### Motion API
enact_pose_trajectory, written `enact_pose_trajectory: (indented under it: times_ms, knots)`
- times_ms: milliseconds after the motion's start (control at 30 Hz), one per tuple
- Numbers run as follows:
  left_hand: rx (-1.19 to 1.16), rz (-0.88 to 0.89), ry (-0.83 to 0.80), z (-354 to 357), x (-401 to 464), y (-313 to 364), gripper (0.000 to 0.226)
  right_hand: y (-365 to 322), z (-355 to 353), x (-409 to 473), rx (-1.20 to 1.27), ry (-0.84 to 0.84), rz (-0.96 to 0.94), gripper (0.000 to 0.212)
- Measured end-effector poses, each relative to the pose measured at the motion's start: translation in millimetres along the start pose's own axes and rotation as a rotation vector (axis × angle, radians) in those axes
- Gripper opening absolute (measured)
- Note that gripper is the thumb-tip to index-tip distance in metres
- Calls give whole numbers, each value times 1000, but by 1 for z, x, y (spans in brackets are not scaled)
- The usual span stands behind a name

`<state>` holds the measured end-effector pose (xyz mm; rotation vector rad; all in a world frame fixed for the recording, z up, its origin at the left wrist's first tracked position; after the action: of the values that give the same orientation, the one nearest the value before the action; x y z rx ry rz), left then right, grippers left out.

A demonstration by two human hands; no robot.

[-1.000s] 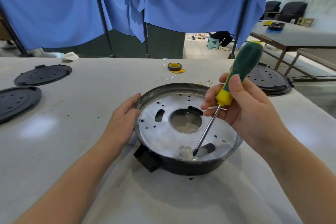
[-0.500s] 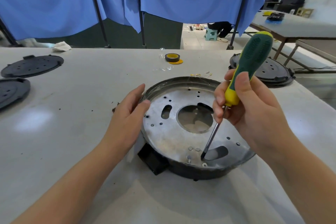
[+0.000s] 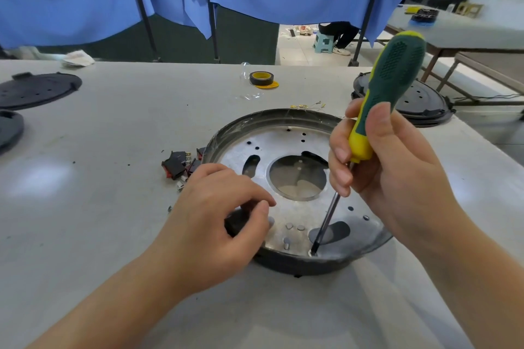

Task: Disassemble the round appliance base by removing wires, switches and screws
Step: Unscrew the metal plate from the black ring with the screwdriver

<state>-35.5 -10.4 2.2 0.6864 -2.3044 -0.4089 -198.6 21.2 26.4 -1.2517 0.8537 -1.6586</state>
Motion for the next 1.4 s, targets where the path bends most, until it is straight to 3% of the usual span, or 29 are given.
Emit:
enact_pose_trajectory:
  times_ms: [267, 500, 633, 833, 1033, 1233, 1300, 1400]
  knots:
    - [3, -9, -23, 1, 1, -1, 24, -8, 11, -4, -124, -41, -37, 33]
    - [20, -25, -75, -1, 2, 2, 25, -22, 39, -12, -362, -143, -185, 20]
    - [25, -57, -125, 1, 5, 11, 23, -15, 47, -8, -233, -245, -84, 19]
    - [7, -75, -212, 10, 12, 33, 27, -6, 46, -7, -54, -206, 31, 19]
    - [84, -54, -287, 21, 8, 30, 36, -8, 52, -4, -84, -165, 15, 45]
    - [79, -107, -308, 19, 11, 26, 39, -2, 58, 1, 106, -432, 260, 38]
    - [39, -162, -358, 20, 12, 23, 37, -2, 55, 4, 94, -470, 264, 34]
    - [-214, -278, -438, 19, 16, 21, 27, -4, 40, 11, -136, -365, 145, 28]
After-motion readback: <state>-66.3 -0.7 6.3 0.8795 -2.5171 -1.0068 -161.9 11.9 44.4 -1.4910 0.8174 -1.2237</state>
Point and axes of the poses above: each hand's wrist, its own x-axis towards the middle knuckle, its own z-axis out of the palm, y = z × x, the point moved 7 cm from there along x, towards the middle knuckle, and after that the axes turned 2 degrees about -y, right-handed, at the moved point
